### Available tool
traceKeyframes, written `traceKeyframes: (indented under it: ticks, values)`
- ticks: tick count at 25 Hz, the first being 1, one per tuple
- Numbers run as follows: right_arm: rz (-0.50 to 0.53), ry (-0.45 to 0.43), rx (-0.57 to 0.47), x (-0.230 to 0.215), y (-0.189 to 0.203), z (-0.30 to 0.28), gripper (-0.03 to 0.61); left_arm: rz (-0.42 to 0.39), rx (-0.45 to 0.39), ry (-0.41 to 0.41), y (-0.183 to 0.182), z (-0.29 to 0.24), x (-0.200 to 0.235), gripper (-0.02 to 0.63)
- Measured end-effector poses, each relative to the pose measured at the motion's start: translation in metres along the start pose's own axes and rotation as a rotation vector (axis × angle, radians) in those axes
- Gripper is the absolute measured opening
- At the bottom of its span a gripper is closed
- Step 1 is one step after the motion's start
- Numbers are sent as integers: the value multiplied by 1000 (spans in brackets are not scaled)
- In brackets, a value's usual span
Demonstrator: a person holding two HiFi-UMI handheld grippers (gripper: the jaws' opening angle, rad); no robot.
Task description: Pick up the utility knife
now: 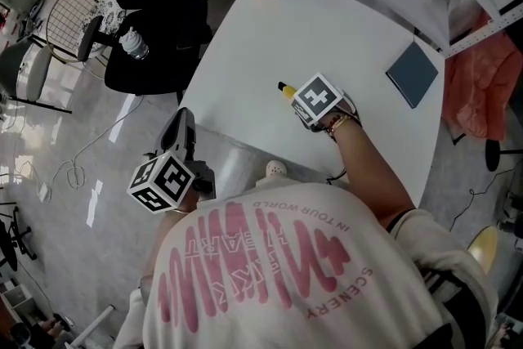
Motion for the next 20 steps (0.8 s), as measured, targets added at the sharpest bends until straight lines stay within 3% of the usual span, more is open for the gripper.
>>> traceKeyframes:
  ticks: [20]
  values:
    - [-40,-8,21,0,5,3,129,-3,-35,-17,-1,9,0,25]
Point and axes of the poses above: the fingertips, and each gripper's own axes: z backward along the fingers, x to its left, y out of its underside, the point moved 2 cm from there along z, backward along the fingers, and after that the axes turned 15 degrees about z, right-handed, at the moved point
